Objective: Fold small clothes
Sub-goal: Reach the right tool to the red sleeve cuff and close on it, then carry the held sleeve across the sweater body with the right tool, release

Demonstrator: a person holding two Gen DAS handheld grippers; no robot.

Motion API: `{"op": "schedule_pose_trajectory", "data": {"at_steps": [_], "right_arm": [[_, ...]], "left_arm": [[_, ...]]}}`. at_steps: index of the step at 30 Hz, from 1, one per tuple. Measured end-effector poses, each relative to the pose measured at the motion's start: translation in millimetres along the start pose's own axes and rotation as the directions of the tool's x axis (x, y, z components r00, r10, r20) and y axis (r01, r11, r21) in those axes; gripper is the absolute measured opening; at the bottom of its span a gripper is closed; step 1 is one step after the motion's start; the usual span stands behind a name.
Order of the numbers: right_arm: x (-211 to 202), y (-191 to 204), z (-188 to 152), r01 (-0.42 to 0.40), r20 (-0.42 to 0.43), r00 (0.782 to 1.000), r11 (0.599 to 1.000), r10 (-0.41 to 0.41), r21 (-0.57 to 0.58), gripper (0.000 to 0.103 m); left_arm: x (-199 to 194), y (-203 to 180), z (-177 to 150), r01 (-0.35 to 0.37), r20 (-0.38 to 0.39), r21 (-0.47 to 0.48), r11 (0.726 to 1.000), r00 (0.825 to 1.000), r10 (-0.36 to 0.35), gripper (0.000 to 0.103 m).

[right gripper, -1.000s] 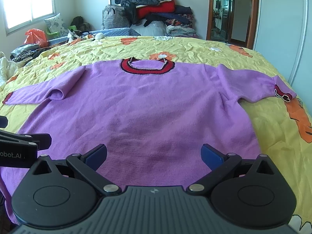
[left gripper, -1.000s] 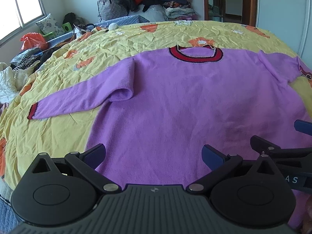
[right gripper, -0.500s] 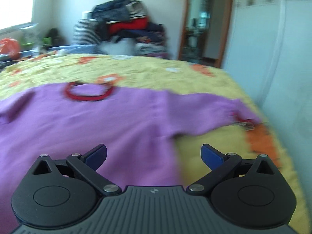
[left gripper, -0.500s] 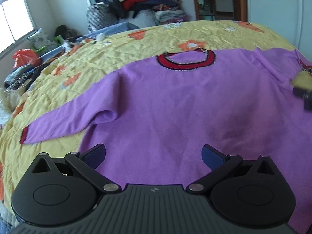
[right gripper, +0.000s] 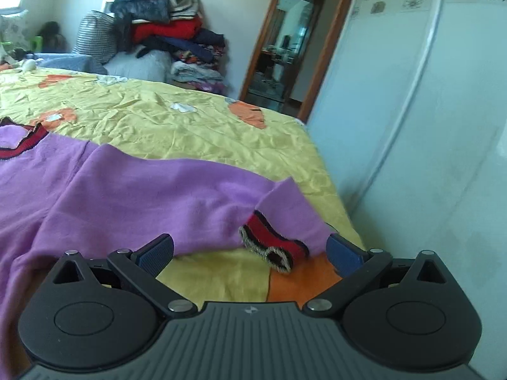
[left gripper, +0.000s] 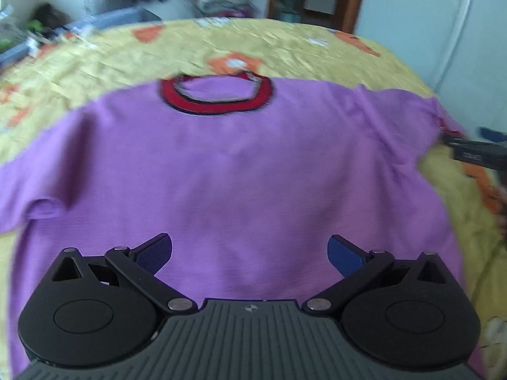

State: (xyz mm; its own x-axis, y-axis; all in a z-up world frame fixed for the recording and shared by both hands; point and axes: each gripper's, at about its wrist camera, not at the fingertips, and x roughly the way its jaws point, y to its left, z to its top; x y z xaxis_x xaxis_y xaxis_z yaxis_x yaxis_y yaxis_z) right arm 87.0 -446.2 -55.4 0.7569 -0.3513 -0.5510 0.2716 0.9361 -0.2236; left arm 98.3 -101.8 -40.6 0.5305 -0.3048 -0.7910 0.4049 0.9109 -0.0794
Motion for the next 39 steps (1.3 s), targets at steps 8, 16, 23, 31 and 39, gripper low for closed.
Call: {"op": "schedule_pose_trajectory", "data": {"at_steps": [8,16,23,31,39], "right_arm": [[35.0,-20.5,0.5,-0.014,-0.022,1.000,1.000,0.013,-0.017,0.087],[49.7,-37.4,6.7,-0.001,-0.070,0.998,1.000,0.002,0.019,0.023],[57.3,-39.4,1.0,0.024,-0.104,0.994,0.998,-0.018,0.053,0.011],[58.4,-48.4,-9.3,0.015,-0.051,0.999,0.988,-0.007,0.151,0.013],[55.9,-50.7,-9.0,0.020,-0.091,0.996,0.984,-0.004,0.175,0.101]], "left_arm": [[26.5,-12.5,2.0,-0.065,-0.011,0.002,0.998,0.998,0.065,0.103],[46.2,-13.7,4.1,-0.108,-0.078,-0.001,0.994,0.991,0.107,0.103],[44.4,-3.4,2.7,-0.084,-0.080,0.027,0.996,0.993,0.085,0.103],[35.7,13.2,1.7,-0.035,-0.068,-0.028,0.999,0.997,0.033,0.103],[33.3,19.8,0.1,-0.033,-0.074,-0.057,0.998,0.997,0.029,0.103]]}}
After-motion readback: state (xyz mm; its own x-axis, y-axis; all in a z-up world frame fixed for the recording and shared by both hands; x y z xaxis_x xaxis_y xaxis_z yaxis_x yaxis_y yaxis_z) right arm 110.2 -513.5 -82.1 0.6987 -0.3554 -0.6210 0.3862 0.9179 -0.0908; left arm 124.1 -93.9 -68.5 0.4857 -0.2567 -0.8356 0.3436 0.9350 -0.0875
